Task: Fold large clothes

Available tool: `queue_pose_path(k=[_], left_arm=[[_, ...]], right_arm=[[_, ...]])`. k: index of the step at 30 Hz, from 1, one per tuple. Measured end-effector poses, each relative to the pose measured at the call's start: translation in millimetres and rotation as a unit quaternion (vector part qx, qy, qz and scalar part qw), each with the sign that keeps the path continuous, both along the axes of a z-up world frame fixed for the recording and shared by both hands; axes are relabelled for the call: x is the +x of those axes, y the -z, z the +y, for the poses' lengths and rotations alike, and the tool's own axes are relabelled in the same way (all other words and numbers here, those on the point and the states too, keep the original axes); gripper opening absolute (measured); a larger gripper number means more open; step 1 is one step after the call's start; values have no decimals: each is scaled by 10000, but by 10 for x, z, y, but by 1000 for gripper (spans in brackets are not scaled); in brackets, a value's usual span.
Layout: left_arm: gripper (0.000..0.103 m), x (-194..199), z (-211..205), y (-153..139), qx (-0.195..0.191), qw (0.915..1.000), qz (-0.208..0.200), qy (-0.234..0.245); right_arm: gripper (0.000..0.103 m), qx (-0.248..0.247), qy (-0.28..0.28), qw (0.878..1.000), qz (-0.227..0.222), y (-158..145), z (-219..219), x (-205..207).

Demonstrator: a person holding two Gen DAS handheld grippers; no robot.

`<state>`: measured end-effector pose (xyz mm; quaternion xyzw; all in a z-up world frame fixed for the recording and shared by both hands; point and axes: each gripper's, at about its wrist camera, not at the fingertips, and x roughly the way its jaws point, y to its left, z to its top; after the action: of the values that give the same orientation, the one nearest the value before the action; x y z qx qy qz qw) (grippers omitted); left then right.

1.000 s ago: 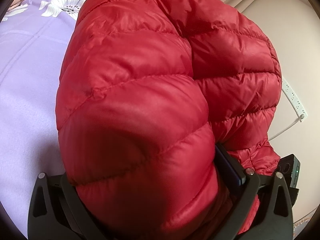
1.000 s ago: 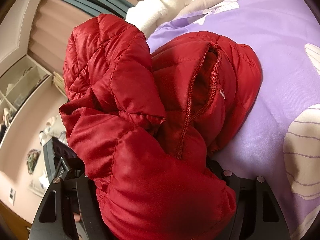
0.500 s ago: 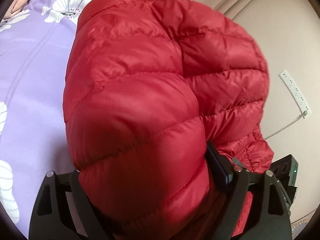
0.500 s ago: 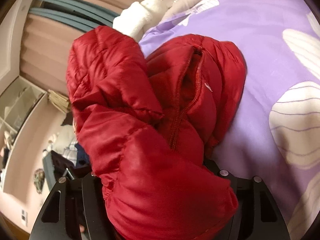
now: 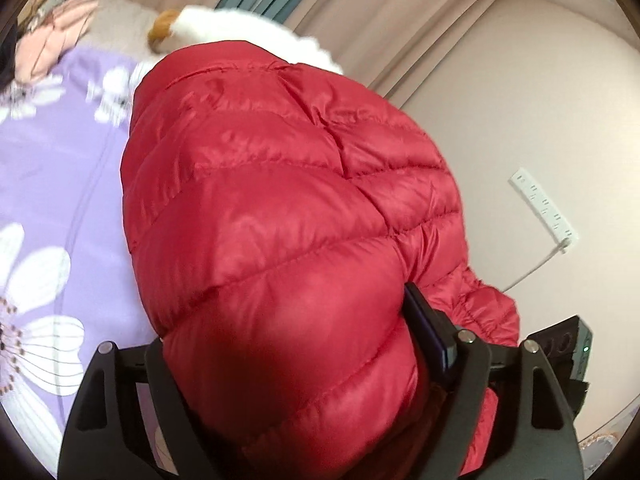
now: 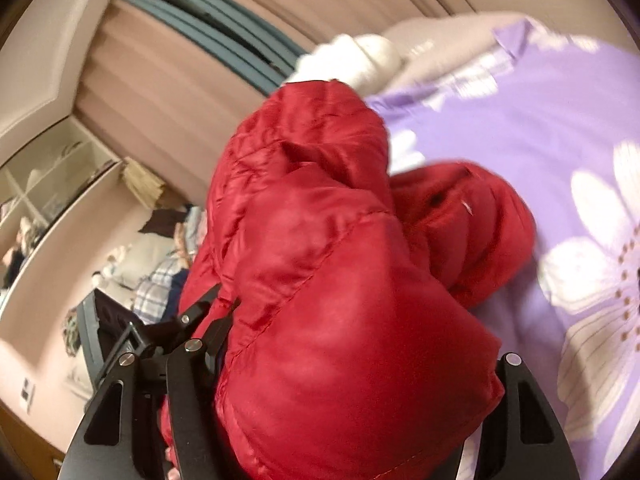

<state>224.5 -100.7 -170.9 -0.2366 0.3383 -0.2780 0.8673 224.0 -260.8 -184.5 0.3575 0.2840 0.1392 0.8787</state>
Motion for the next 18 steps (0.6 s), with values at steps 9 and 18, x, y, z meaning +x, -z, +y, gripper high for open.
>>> queue_pose_path(k=[9,18], left_arm=[[83,-417,35,-547,-192,9975,-678,-34],[84,-523,103,-950,-353,9928,-1141,-35]], right_arm=[[68,73,-67,9972,-742,-560,65,-336],[68,-215,-155,9907,-1335,-895,211,-375]])
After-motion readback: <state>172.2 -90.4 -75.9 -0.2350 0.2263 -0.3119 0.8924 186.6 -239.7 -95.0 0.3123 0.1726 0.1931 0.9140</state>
